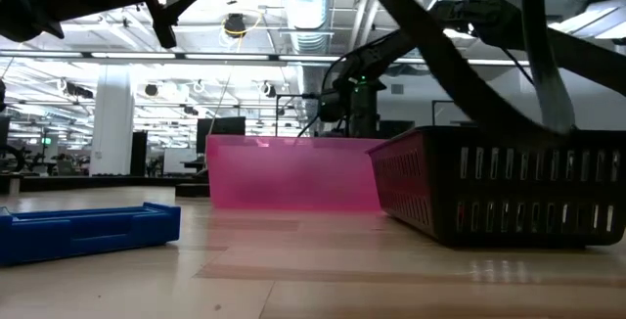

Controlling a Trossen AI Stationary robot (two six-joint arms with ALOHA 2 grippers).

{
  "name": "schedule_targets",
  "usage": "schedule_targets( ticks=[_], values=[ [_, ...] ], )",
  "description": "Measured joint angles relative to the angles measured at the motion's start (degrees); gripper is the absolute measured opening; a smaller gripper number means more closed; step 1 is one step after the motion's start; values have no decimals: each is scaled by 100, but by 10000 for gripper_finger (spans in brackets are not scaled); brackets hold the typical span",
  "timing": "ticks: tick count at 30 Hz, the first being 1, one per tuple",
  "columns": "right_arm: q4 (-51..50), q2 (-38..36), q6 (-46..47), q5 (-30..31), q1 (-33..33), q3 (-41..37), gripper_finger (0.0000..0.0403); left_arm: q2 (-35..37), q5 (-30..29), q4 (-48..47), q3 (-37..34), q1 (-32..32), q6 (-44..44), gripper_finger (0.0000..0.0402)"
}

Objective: Pick & Place Office items
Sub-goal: Put the red digital timer into the black bin

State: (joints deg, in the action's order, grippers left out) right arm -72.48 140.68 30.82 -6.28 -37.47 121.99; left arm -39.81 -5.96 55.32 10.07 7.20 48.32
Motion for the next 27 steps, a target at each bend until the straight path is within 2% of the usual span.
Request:
schedule_targets(
  ticks=[7,11,24,27],
  values=[
    [117,-4,-36,-44,-1,-26,245,0,0,-1,0,0,12,274],
    [166,7,-35,-275,19,-34,245,0,0,-1,0,0,13,274],
    [92,38,-357,0,113,-45,244,0,-4,1,0,0,17,274],
    [90,37,-518,-3,132,-45,232,0,-7,1,0,0,17,274]
  ],
)
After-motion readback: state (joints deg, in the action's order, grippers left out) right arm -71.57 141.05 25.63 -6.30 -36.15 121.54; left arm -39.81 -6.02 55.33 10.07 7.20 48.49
